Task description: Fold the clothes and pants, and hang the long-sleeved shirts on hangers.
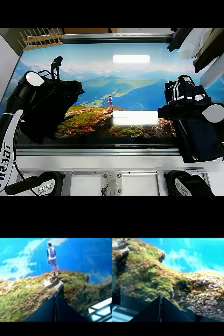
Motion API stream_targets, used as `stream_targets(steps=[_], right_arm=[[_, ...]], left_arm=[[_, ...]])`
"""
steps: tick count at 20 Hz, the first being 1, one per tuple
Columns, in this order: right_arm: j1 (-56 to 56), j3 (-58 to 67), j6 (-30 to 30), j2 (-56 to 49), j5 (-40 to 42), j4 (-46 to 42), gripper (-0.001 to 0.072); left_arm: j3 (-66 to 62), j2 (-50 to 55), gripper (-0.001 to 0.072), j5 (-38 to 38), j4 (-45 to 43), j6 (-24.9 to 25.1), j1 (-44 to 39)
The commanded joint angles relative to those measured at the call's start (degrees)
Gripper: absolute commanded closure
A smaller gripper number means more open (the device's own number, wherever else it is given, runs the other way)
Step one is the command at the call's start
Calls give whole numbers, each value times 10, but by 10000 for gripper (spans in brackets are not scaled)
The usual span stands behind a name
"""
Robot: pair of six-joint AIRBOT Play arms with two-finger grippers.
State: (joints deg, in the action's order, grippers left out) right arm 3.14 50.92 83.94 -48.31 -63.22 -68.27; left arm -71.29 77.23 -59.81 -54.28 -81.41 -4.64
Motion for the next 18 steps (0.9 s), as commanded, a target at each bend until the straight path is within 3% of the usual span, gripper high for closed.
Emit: stream_targets(steps=[1,8,11,12,13,14,18], right_arm=[[0,1,0,0,0,0,688],[0,1,0,0,0,0,688],[0,1,0,0,0,0,689],[0,1,0,0,0,0,688],[0,1,0,0,0,0,688],[0,1,0,0,0,0,689],[0,1,0,0,0,0,688]], left_arm=[[0,0,703,0,0,0,0],[-3,0,703,27,0,2,34],[-51,0,701,13,-104,1,111],[-68,0,584,1,-139,2,138],[-79,0,188,-4,-167,1,160],[-83,0,-13,-2,-192,0,186],[-33,15,-13,47,-256,-11,262]])
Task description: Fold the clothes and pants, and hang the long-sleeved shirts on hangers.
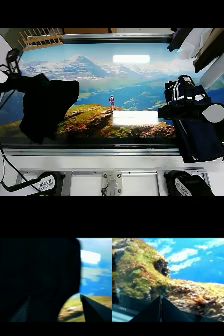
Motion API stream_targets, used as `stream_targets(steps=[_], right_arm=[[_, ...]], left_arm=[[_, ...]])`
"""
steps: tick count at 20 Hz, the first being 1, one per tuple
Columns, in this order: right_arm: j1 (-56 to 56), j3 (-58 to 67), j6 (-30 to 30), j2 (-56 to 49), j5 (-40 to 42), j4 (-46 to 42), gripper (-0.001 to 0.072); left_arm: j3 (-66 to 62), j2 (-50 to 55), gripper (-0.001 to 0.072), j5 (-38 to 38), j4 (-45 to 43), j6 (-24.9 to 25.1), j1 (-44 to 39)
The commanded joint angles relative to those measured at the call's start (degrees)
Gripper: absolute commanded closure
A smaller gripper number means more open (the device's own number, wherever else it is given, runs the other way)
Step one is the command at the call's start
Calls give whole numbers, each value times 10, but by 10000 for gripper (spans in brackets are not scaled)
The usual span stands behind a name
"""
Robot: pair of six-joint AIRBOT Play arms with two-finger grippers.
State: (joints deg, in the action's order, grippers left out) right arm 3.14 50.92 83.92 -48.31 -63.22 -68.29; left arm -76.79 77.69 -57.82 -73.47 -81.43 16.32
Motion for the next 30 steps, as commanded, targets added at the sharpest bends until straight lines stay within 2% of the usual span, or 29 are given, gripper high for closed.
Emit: stream_targets(steps=[1,8,12,13,15,16,19,23,26,30], right_arm=[[0,1,0,0,0,0,688],[0,1,0,0,0,0,688],[0,1,0,0,0,0,688],[0,1,0,0,0,0,688],[0,1,0,0,0,0,688],[0,1,0,0,0,0,688],[0,1,0,0,0,0,688],[0,1,0,0,0,0,689],[0,1,0,0,0,0,688],[0,1,0,0,0,0,688]], left_arm=[[42,22,-13,44,-65,-14,68],[86,149,-13,85,-59,-20,95],[86,168,-13,84,-4,-26,87],[86,165,45,83,10,-26,85],[86,160,536,80,37,-26,80],[86,154,703,74,53,-26,75],[86,103,703,57,122,-14,37],[86,1,703,59,181,-9,-103],[86,-30,703,118,181,-10,-246],[67,6,703,214,180,-20,-409]])
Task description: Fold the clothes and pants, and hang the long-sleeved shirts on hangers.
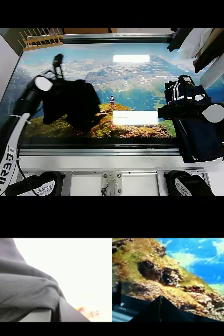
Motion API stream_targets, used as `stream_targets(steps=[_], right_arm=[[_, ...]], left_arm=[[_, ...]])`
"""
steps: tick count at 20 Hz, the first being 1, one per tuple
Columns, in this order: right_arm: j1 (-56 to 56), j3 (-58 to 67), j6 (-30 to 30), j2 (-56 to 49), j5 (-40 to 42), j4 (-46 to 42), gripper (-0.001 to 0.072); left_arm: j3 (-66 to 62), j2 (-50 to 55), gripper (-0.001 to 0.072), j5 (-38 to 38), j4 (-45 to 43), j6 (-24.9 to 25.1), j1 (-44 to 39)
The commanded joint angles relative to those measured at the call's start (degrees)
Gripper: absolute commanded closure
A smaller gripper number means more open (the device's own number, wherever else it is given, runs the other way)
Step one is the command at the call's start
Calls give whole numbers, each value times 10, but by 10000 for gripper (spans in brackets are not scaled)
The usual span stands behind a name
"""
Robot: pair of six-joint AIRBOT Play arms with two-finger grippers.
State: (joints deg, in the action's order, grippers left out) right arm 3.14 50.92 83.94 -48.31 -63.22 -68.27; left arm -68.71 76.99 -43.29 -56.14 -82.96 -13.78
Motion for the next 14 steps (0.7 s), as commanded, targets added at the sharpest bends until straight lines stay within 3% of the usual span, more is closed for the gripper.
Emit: stream_targets(steps=[1,2,3,4,8,14], right_arm=[[0,1,0,0,0,0,688],[0,0,0,0,0,0,688],[0,0,0,0,0,0,688],[0,0,0,0,0,0,688],[0,0,0,0,0,0,688],[0,0,0,0,0,1,688]], left_arm=[[-38,38,703,67,7,-5,-135],[-65,60,701,60,6,-4,-153],[-94,80,512,48,3,-5,-162],[-126,97,177,24,3,-8,-163],[-155,89,164,-90,2,-46,-87],[133,-47,164,-123,2,-46,41]])
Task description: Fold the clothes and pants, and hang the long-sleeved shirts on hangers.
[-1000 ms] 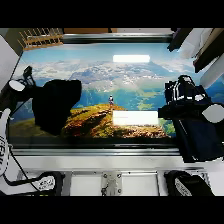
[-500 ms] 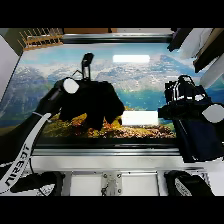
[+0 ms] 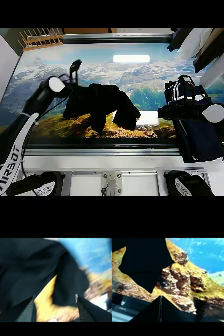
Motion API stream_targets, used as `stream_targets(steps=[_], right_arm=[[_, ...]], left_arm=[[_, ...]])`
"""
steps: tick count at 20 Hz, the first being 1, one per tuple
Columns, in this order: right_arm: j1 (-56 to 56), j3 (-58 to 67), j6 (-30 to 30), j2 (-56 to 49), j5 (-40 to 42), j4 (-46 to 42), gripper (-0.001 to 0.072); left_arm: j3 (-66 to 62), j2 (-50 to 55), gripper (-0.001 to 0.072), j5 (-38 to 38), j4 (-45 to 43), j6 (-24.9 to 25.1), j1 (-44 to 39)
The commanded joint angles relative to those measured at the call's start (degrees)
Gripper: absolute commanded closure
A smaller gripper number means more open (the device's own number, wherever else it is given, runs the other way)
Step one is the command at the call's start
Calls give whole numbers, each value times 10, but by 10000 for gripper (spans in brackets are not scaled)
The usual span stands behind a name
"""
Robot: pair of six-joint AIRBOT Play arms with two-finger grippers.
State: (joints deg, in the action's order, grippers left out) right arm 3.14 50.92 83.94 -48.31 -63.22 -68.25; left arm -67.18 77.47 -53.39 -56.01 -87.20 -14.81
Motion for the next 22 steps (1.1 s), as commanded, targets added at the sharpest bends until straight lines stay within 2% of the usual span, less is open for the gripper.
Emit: stream_targets(steps=[1,4,7,11,14,15,16,17,18,19,20,22], right_arm=[[0,0,0,0,0,0,688],[0,0,0,0,0,0,688],[0,0,0,-1,0,0,689],[0,0,0,-4,0,0,688],[0,0,0,-12,0,0,687],[0,0,0,-16,0,0,686],[0,0,0,-23,-1,0,685],[0,0,0,-33,-1,0,675],[0,-2,0,-46,-2,0,507],[0,-5,0,-61,-2,0,246],[1,-11,0,-83,1,1,80],[2,-25,0,-137,10,11,82]], left_arm=[[168,-66,164,-16,2,-7,68],[263,-79,164,17,8,-13,88],[297,-70,164,70,8,-14,50],[251,0,164,90,19,-13,-27],[192,65,166,66,16,-13,-60],[176,81,302,52,16,-13,-61],[160,91,621,33,10,-12,-57],[150,94,703,21,-2,-12,-50],[143,89,703,10,-16,-11,-42],[139,80,703,2,-30,-11,-32],[139,65,703,-4,-41,-11,-19],[139,40,703,-17,-51,-11,3]])
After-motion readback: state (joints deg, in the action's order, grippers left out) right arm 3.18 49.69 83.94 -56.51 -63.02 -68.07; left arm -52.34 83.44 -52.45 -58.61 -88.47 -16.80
